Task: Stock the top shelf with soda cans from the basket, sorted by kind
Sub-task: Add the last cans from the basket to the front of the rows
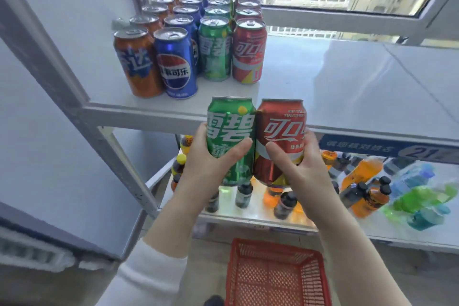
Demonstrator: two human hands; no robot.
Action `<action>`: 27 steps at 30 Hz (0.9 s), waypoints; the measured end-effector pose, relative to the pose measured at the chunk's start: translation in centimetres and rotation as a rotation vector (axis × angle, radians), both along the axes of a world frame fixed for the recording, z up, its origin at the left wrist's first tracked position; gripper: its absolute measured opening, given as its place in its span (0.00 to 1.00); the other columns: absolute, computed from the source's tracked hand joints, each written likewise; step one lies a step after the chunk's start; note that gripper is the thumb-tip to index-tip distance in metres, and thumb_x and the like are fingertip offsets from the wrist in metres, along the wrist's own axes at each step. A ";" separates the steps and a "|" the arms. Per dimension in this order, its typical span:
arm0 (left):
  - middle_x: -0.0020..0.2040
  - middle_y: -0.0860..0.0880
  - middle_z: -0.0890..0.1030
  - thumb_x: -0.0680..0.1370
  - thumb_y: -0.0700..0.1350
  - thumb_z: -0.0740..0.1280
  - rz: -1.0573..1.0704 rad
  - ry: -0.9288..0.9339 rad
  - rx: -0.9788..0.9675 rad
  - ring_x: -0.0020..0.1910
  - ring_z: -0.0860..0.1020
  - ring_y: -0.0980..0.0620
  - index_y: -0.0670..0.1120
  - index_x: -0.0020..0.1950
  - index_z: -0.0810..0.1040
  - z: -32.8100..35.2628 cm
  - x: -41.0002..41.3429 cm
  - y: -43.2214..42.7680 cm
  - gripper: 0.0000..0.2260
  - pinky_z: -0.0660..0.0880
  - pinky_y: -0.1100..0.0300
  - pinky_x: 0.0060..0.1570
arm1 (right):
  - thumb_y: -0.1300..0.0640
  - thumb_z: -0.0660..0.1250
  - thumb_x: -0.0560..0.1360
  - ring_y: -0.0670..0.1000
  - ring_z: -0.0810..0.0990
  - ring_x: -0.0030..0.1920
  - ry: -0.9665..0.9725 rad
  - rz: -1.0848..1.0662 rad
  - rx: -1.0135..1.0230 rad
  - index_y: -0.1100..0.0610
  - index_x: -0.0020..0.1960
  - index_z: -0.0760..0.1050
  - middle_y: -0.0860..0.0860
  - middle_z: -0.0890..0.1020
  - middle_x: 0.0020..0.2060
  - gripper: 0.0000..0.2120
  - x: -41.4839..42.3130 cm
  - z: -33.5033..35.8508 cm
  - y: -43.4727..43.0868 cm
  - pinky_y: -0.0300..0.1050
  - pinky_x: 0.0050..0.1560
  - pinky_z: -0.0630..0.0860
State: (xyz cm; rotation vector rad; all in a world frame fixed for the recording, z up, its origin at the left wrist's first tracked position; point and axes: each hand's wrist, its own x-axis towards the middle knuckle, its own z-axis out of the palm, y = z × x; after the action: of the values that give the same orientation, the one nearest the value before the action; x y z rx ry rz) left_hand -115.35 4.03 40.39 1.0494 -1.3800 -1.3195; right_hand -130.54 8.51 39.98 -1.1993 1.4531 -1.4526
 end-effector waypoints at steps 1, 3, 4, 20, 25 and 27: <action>0.48 0.58 0.83 0.59 0.59 0.73 0.006 0.005 -0.016 0.50 0.81 0.59 0.56 0.53 0.74 0.5 0.2 -0.7 0.24 0.77 0.60 0.50 | 0.46 0.72 0.65 0.35 0.79 0.45 0.010 0.007 -0.017 0.52 0.61 0.65 0.43 0.78 0.48 0.29 0.1 0.7 -0.7 0.28 0.44 0.75; 0.48 0.57 0.83 0.59 0.60 0.74 0.009 0.008 -0.050 0.48 0.81 0.60 0.54 0.55 0.74 1.6 0.4 -2.0 0.27 0.77 0.64 0.47 | 0.45 0.69 0.64 0.35 0.79 0.45 0.026 0.013 -0.045 0.52 0.62 0.65 0.44 0.78 0.49 0.30 0.4 1.8 -2.0 0.29 0.44 0.75; 0.48 0.56 0.83 0.61 0.58 0.76 0.007 0.006 -0.066 0.48 0.81 0.61 0.53 0.56 0.74 2.1 0.5 -2.5 0.27 0.76 0.66 0.45 | 0.45 0.68 0.63 0.36 0.79 0.45 0.023 0.014 -0.056 0.52 0.62 0.65 0.45 0.79 0.49 0.30 0.5 2.2 -2.7 0.30 0.44 0.76; 0.51 0.56 0.78 0.67 0.44 0.74 -0.067 -0.061 -0.221 0.48 0.77 0.68 0.50 0.57 0.69 2.5 -0.3 -10.2 0.23 0.74 0.72 0.45 | 0.57 0.74 0.66 0.39 0.80 0.48 0.020 -0.039 -0.148 0.51 0.62 0.62 0.51 0.76 0.54 0.30 -0.3 2.4 -9.6 0.36 0.46 0.78; 0.52 0.57 0.77 0.68 0.41 0.74 -0.068 -0.083 -0.246 0.49 0.76 0.70 0.49 0.60 0.67 1.8 -0.4 -11.5 0.25 0.73 0.74 0.46 | 0.56 0.74 0.63 0.41 0.80 0.51 0.063 -0.036 -0.175 0.54 0.63 0.60 0.54 0.75 0.56 0.33 -0.6 1.9 -10.6 0.35 0.47 0.77; 0.53 0.58 0.77 0.68 0.41 0.74 -0.065 -0.088 -0.247 0.49 0.76 0.71 0.49 0.62 0.67 1.5 -0.4 -11.8 0.26 0.72 0.75 0.47 | 0.61 0.74 0.65 0.41 0.80 0.50 0.089 -0.027 -0.185 0.55 0.63 0.59 0.55 0.74 0.56 0.33 -0.7 1.8 -10.9 0.35 0.46 0.77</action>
State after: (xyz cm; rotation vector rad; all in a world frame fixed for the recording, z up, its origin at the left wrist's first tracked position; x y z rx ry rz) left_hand -115.70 -7.74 41.86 0.9102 -1.6094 -1.1257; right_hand -131.27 -2.38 41.74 -1.3763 1.4230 -1.5984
